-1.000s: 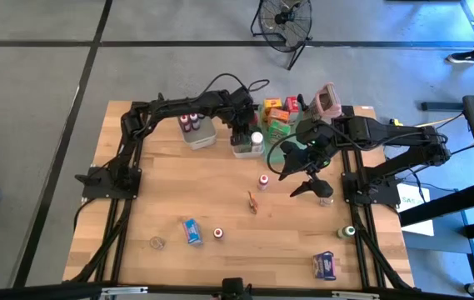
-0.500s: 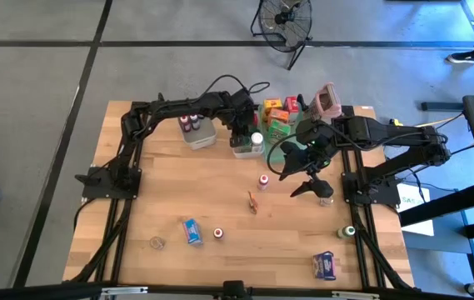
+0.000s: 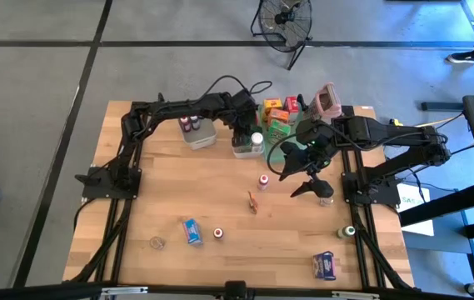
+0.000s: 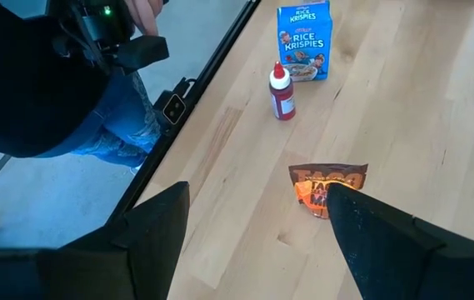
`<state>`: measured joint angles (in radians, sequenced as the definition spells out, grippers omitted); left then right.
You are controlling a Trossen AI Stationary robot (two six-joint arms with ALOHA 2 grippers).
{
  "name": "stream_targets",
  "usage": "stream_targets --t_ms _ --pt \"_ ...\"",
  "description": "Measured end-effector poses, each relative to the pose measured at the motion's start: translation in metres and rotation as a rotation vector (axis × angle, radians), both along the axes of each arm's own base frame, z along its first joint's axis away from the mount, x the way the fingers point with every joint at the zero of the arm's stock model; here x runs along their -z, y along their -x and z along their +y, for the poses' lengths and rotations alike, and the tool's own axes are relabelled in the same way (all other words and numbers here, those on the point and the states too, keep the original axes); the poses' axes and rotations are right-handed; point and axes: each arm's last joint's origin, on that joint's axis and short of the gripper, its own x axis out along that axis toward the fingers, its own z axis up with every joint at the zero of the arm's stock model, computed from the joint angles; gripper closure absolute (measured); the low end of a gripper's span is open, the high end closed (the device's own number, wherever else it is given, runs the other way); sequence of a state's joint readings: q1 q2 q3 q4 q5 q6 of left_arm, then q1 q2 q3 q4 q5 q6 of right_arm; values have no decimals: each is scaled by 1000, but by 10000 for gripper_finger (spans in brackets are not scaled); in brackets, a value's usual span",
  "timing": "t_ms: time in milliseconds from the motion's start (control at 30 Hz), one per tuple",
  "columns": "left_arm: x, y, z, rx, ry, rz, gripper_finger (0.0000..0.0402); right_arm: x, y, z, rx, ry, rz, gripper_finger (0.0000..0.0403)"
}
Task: Pick & Place Kitchen Items
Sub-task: Put the black seasoning can into the white bin
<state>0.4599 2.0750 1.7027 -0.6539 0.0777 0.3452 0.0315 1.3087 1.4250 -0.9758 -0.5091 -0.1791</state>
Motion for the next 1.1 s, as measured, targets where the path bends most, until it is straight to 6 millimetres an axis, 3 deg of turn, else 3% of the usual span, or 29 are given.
stream_targets --t_ms 533,1100 --pt "4 6 -3 3 -25 104 258 0 -1 0 2 -2 -6 117" --pt "4 4 -6 20 -32 97 258 -1 -1 0 2 -2 -12 116"
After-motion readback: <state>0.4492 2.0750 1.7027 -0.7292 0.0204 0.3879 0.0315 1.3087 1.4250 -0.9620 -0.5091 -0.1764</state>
